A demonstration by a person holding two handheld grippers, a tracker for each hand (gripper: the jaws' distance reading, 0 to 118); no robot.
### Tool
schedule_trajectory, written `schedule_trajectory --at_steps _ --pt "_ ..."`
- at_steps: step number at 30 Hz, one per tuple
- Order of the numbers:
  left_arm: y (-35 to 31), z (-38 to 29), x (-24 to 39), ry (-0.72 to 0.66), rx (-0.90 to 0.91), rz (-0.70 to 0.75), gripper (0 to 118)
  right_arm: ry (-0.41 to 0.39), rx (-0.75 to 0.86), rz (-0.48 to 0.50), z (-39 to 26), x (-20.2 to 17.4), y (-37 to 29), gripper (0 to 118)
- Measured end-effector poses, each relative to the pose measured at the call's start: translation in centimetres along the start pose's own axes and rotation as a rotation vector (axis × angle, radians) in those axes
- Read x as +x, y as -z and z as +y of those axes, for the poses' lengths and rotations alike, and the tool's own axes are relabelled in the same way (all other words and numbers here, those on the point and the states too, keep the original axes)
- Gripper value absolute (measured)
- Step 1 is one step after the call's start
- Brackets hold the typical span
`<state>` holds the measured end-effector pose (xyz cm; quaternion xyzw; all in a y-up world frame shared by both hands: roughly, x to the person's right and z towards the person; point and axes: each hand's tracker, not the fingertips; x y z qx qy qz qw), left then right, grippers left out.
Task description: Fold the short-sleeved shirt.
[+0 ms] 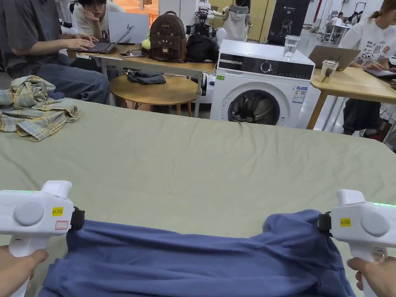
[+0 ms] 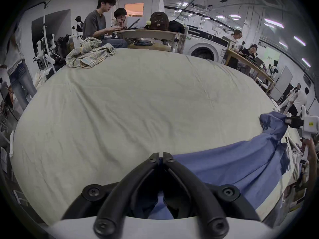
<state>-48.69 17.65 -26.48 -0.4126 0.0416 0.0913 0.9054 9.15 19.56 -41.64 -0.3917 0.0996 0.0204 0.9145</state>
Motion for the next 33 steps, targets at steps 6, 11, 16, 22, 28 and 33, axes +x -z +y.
schedule_trajectory --at_steps 6,11,16,22,28,33 --pt "-4.1 -1.8 -0.5 -0.023 0.066 -0.027 0 0.017 0.055 -0.002 -3.1 0.5 -6.6 0" --pt "-6.5 -3.2 -0.7 -0.018 0.087 -0.044 0 -0.002 0.042 -0.01 -6.2 -0.2 -10.9 0" --pt "-8.6 -5.4 0.0 -0.017 0.076 -0.064 0 -0.037 -0.004 -0.045 -9.4 -0.9 -13.1 0" --pt "-8.4 -8.8 -0.7 -0.026 -0.012 -0.075 0 -0.099 -0.115 -0.103 -13.1 -0.7 -12.2 0" --pt "-5.2 -11.5 -0.8 -0.001 -0.176 -0.054 0 -0.153 -0.265 -0.147 -16.4 -0.6 -7.5 0" --pt "-4.9 -11.7 -0.7 -0.007 -0.16 -0.044 0 -0.14 -0.291 -0.158 -17.6 -0.2 -5.4 0"
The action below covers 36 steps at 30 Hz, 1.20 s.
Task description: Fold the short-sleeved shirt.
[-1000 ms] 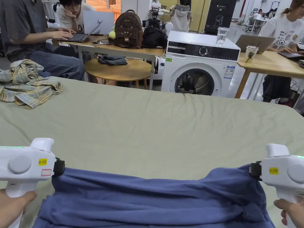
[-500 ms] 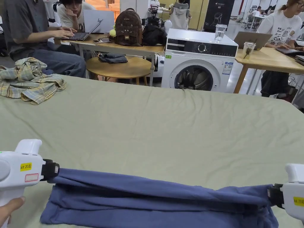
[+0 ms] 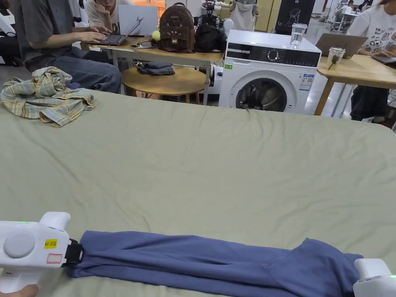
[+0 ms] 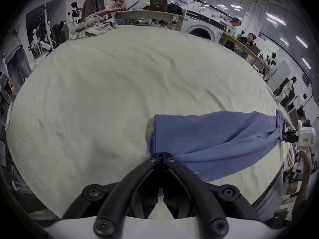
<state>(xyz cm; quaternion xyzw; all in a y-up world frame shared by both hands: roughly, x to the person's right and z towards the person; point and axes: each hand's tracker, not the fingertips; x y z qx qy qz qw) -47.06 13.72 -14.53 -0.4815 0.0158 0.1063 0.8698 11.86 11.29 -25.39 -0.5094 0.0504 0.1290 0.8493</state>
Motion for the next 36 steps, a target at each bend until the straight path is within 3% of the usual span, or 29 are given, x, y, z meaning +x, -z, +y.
schedule_trajectory --at_steps 4,5,7,9,11,16,21,26,27,30,36 --pt "0.2 0.8 0.3 0.011 0.001 0.028 0 -0.006 0.027 -0.017 0.2 -0.6 -0.9 0" --pt "0.0 1.0 0.5 0.007 0.009 0.04 4 -0.009 0.037 -0.033 0.5 -0.7 -1.3 4" --pt "-1.1 1.3 2.0 0.022 0.045 0.074 21 -0.006 0.089 -0.048 1.1 -1.0 -3.0 30" --pt "-1.9 1.6 3.0 0.031 0.1 0.064 32 0.016 0.157 -0.062 1.9 -1.5 -4.7 36" --pt "-2.2 1.8 3.1 0.027 0.166 0.028 34 0.04 0.24 -0.062 2.8 -2.1 -6.3 39" --pt "-3.5 2.2 6.1 0.06 0.384 0.01 34 0.125 0.47 -0.004 4.7 -4.9 -9.2 38" --pt "-4.4 1.9 9.8 0.137 0.623 0.021 34 0.156 0.742 0.009 5.6 -9.5 -10.8 38" --pt "-4.7 1.7 13.0 0.175 0.764 0.095 34 0.173 0.878 0.047 6.5 -13.3 -11.6 30" --pt "-4.8 1.7 13.5 0.172 0.781 0.088 31 0.18 0.903 0.048 6.5 -14.0 -11.7 23" --pt "-5.1 1.4 14.6 0.187 0.85 0.11 0 0.19 0.942 0.047 6.7 -15.2 -11.9 1" --pt "-5.7 1.4 14.9 0.155 0.886 0.112 0 0.198 0.995 0.035 6.6 -16.3 -12.0 0"
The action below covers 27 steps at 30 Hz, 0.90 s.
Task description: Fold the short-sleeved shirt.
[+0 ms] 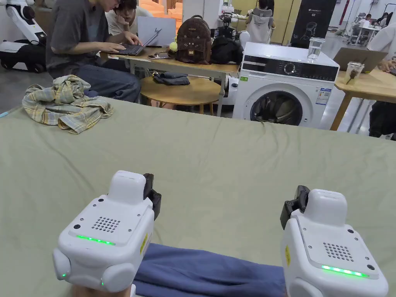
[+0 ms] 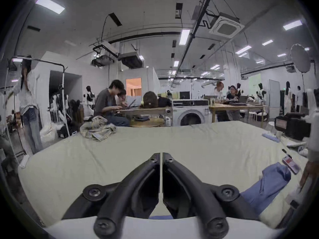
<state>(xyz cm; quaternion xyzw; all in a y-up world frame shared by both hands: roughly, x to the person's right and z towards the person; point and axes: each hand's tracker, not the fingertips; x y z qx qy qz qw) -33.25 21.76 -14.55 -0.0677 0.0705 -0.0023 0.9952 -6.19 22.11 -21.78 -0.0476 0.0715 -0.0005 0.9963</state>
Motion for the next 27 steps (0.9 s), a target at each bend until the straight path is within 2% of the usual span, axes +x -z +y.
schedule_trajectory --at_steps 2,3,9,15,16,17,18,19,23,25,27 --pt "0.1 0.2 -0.7 -0.015 -0.03 0.007 0 -0.01 -0.01 0.004 0.1 -0.2 0.2 0" --pt "0.2 0.4 -1.3 -0.027 -0.045 0.007 0 -0.004 -0.019 0.036 0.1 -0.2 0.3 0" --pt "1.9 -0.3 -8.1 -0.075 -0.321 -0.091 0 -0.039 -0.053 0.08 -0.3 -1.1 1.0 0" --pt "5.0 -3.5 -17.0 -0.284 -0.677 -0.238 0 -0.078 -0.103 0.122 -1.3 -2.2 2.0 0" --pt "5.5 -4.2 -18.4 -0.324 -0.709 -0.252 8 -0.08 -0.112 0.13 -1.5 -2.3 2.2 0" --pt "5.9 -4.8 -19.5 -0.366 -0.75 -0.254 31 -0.084 -0.126 0.132 -1.6 -2.4 2.5 0" --pt "6.4 -5.5 -20.8 -0.423 -0.799 -0.297 46 -0.087 -0.139 0.137 -1.9 -2.5 2.7 0" --pt "6.4 -6.1 -21.7 -0.463 -0.817 -0.311 52 -0.086 -0.148 0.14 -2.1 -2.6 2.8 0" --pt "7.3 -7.9 -24.8 -0.594 -0.897 -0.384 62 -0.088 -0.186 0.144 -2.8 -2.9 3.4 0" --pt "8.1 -9.2 -25.8 -0.636 -0.96 -0.474 62 -0.094 -0.202 0.147 -3.1 -3.0 3.6 0" --pt "8.2 -10.6 -25.7 -0.686 -1.012 -0.493 62 -0.103 -0.214 0.145 -3.4 -3.1 3.6 0"
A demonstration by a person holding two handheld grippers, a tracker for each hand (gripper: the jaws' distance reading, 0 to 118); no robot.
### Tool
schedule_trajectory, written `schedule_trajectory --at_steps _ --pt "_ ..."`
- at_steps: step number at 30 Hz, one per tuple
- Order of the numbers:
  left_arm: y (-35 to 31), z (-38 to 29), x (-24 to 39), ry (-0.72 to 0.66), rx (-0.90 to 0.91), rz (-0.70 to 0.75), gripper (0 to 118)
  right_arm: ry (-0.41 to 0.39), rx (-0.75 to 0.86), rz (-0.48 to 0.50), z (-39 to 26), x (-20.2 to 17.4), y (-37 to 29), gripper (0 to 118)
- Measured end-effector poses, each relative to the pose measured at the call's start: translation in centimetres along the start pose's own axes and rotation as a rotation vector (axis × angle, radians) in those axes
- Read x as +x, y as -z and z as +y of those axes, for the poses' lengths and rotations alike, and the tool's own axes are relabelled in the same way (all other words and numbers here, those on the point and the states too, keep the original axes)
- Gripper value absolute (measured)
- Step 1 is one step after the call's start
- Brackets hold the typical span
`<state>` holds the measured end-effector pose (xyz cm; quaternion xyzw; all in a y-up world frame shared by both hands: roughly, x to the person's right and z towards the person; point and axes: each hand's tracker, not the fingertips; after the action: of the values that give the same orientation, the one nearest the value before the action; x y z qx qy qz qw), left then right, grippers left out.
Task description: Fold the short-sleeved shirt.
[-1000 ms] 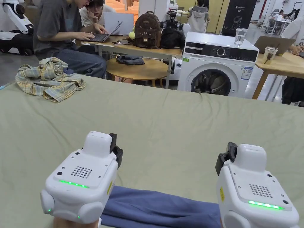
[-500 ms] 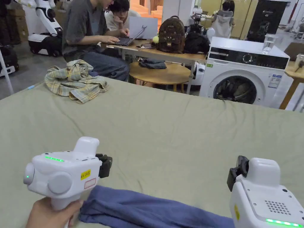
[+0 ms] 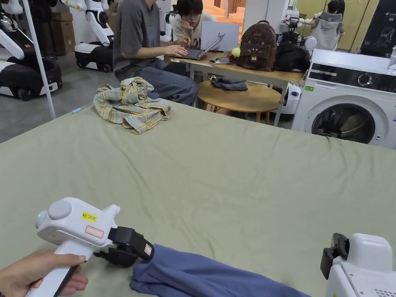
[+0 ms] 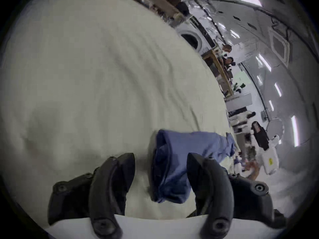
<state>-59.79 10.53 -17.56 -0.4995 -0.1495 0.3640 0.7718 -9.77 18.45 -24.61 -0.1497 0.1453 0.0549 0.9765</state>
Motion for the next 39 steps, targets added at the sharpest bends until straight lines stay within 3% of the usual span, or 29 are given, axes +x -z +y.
schedule_trajectory --at_steps 3,8,9,10,11,13,15,18,32,39 --pt "1.1 -0.4 -1.7 -0.054 -0.018 -0.182 62 -0.008 -0.016 0.005 -0.3 -0.1 0.2 0" --pt "3.8 -1.7 -1.8 -0.132 -0.031 -0.35 61 -0.01 -0.034 0.007 -0.6 -0.1 0.4 0" --pt "4.6 -2.0 -1.7 -0.118 -0.063 -0.383 52 -0.006 -0.037 0.007 -0.7 -0.1 0.4 0" --pt "5.1 -2.2 -1.3 -0.091 -0.085 -0.389 34 0.002 -0.042 0.008 -0.8 0.0 0.5 0" --pt "5.5 -2.5 -0.9 -0.077 -0.086 -0.369 15 0.01 -0.047 0.01 -0.8 0.1 0.4 0" --pt "6.3 -2.3 -1.2 -0.048 -0.102 -0.265 15 0.01 -0.054 0.009 -1.0 0.2 0.3 0" --pt "5.5 -2.7 -1.3 -0.072 -0.028 -0.313 14 -0.002 -0.057 0.01 -1.2 0.5 0.2 0" --pt "4.7 -2.8 -1.4 -0.117 -0.002 -0.259 12 -0.009 -0.063 0.006 -1.2 0.8 0.2 0" --pt "-2.9 -3.3 3.5 -0.024 0.182 -0.123 10 0.007 -0.031 0.019 -0.1 1.6 -0.3 0" --pt "-7.7 -4.3 5.1 0.004 0.24 0.064 10 0.004 -0.025 0.036 0.1 1.1 -0.3 0"
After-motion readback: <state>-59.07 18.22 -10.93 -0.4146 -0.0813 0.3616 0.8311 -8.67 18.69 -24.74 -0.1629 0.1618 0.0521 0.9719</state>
